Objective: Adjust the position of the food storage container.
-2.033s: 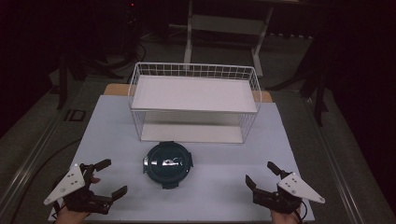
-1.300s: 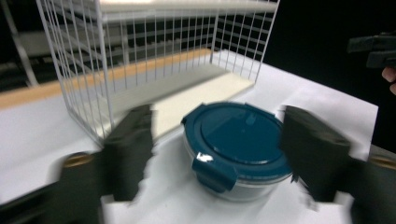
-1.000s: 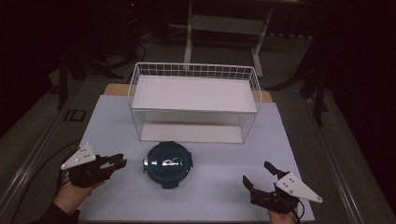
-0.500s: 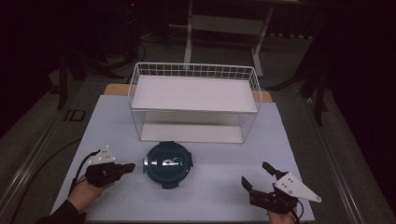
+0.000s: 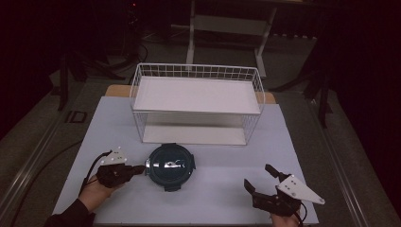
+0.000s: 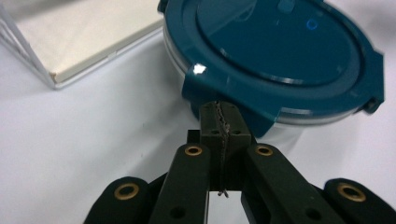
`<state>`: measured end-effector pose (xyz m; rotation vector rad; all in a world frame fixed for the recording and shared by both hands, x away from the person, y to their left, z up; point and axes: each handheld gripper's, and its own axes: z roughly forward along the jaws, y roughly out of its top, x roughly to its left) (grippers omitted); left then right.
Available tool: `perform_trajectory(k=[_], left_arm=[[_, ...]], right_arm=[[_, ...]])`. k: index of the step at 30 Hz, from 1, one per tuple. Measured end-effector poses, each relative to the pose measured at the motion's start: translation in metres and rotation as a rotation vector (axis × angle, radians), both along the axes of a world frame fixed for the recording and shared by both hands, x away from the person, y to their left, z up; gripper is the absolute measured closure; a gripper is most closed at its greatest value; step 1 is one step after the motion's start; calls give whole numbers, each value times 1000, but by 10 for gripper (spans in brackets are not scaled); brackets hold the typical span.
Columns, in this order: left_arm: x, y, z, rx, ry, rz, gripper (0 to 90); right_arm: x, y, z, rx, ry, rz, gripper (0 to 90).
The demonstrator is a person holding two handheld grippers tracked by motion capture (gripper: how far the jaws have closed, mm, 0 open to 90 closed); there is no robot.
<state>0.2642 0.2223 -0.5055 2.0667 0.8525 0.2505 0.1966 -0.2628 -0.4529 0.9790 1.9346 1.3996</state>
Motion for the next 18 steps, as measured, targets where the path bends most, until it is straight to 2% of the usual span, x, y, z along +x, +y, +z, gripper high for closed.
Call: perform_trajectory(k=[10,18], left_arm=[[10,-10,0,-12,16,0,898],[18,-30,1,-8,12,-21,898]], right_arm=[[1,3,-1,-8,9,10,126],[1,4,-1,-10,8,15,126]])
